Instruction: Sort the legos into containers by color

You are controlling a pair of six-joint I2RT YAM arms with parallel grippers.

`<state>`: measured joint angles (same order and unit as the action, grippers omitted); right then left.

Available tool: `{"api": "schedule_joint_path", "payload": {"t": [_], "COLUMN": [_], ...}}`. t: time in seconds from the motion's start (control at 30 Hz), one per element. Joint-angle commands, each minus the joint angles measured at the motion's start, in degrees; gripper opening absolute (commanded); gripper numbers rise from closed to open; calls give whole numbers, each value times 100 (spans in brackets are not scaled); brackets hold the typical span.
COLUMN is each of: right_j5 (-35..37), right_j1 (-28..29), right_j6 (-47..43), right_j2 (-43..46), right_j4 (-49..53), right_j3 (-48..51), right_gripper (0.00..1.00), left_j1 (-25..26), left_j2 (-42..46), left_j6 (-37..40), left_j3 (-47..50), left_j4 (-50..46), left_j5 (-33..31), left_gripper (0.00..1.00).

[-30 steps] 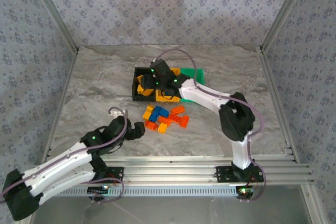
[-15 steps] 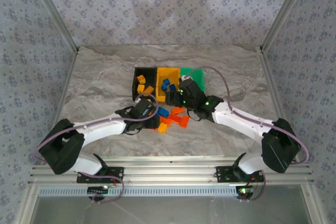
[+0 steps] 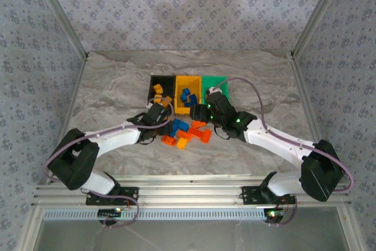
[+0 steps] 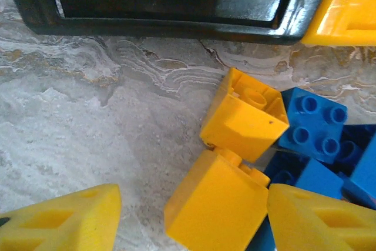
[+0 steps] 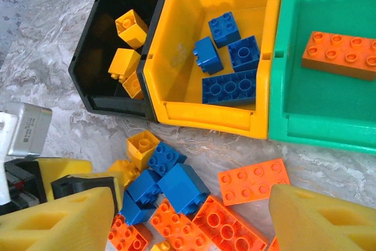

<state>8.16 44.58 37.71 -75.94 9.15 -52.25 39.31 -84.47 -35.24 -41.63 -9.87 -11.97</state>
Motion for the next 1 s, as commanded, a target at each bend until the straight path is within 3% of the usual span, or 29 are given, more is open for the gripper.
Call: {"api": "schedule_joint_path", "payload": {"t": [0.0,0.1,0.23,0.47,0.6,0.67,0.8,0.97], "right_j5": [115,100,122,116,65,47,-9,-20], "right_j1": [-41,-54,-60,-89,-101,-120,-134,-115], "right_j6": [58,69,78,78,79,83,93,113], "right_j2": [110,136,206,321,353,356,344,385], "right_j4": [-26,-31,-25,-75,-149,-159,-178,-155], "right_j3": [23,51,111,223,276,277,260,284], "right_gripper": [72,72,72,72,73,73,73,73], "left_j1": [-54,-89,-86,-82,-82,-84,-93,-236], "left_j2": [-186,-360,-220,899,1749,2127,2528,2012], "left_j6": [194,203,74,-361,-584,-600,-500,-449], "left_j3": [-42,-52,180,1107,1456,1378,932,826], "left_j4": [341,312,157,-383,-764,-973,-1387,-1540], "left_j5": [95,94,67,-104,29,66,23,107], "left_gripper": [69,68,59,49,48,51,73,85]}}
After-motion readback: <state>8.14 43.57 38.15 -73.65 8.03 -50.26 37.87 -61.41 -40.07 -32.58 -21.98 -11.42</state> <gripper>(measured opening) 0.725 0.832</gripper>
